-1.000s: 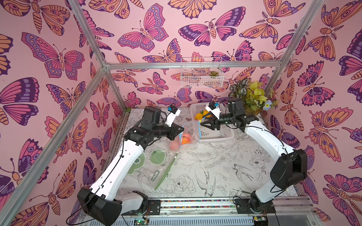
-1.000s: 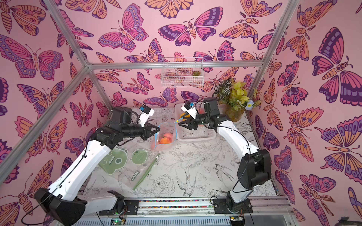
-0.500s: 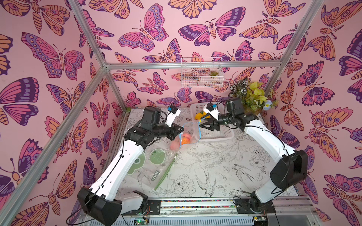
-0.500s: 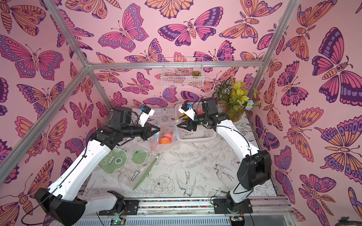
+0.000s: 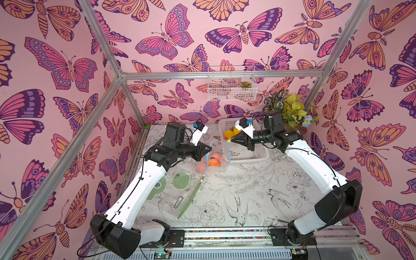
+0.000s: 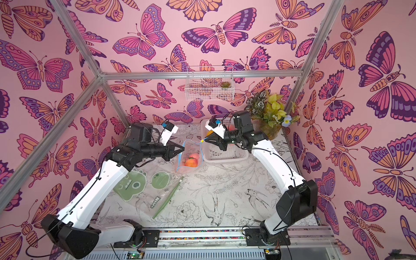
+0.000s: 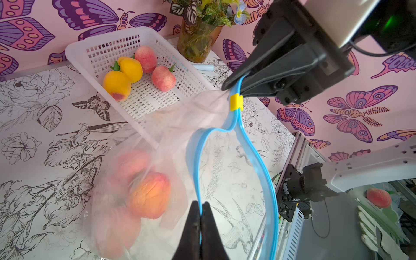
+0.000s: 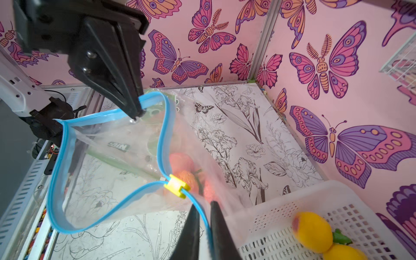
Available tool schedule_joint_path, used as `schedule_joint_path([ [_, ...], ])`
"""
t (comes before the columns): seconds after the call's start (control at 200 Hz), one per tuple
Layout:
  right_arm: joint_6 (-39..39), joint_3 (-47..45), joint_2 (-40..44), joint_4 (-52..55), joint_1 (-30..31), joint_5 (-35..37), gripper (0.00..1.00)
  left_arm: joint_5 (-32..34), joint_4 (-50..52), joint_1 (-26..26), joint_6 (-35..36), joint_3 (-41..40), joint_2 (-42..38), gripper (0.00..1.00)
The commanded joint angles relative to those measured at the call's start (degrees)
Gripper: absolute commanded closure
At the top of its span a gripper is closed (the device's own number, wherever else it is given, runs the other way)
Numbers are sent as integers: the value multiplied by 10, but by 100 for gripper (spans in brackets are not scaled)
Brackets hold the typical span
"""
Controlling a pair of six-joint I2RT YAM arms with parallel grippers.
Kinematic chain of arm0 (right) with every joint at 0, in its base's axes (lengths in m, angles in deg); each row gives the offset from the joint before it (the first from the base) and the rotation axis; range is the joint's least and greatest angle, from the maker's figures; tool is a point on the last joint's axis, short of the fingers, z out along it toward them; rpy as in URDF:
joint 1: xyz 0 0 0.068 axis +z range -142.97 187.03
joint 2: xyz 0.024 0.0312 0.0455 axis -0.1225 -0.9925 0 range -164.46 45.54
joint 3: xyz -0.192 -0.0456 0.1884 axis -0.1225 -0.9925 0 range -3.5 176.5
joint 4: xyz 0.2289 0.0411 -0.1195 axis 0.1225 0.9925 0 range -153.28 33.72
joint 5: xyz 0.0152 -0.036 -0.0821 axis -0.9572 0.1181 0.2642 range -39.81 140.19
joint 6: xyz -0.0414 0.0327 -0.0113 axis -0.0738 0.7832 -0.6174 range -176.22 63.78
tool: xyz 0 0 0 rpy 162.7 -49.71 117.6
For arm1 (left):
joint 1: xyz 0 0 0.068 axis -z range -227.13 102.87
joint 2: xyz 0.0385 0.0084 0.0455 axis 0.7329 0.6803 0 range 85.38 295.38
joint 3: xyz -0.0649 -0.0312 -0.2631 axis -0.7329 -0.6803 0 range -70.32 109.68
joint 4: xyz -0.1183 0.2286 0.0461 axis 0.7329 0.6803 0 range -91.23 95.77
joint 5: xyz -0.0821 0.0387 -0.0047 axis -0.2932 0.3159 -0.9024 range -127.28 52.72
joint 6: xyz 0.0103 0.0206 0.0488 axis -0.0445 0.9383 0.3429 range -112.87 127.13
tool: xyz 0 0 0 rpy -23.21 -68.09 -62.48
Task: Place the peach in a zip-top bag and seal the zipper
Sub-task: Zip the zipper on the zipper food storage bag.
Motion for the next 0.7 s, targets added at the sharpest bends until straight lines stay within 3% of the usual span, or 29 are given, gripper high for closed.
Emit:
schedule_joint_path([
  [0.0, -4, -7, 11, 5, 6, 1, 94, -4, 2, -4, -3, -6, 7, 100],
  [0.055, -5, -8, 12, 7, 6, 1, 100, -3, 2, -4, -2, -6, 5, 100],
  [0.155, -4, -7, 11, 14, 6, 4, 100, 2, 2, -4, -3, -4, 4, 100],
  [0.215, -2, -8, 11, 14, 6, 8, 100, 7, 2, -4, -2, -1, 3, 91],
  [0.295, 8, -11, 10, 13, 5, 16, 100, 23, 2, -4, 1, 8, 1, 66],
  [0.386, 23, -15, 9, 8, 7, 20, 100, 45, 2, -4, 9, 27, -1, 51],
  [0.496, 42, -23, 11, -10, 11, 25, 100, 71, 2, -3, 27, 62, 1, 40],
  [0.696, 77, -29, 7, -33, 21, 23, 100, 69, 2, 7, 89, 125, 25, 33],
])
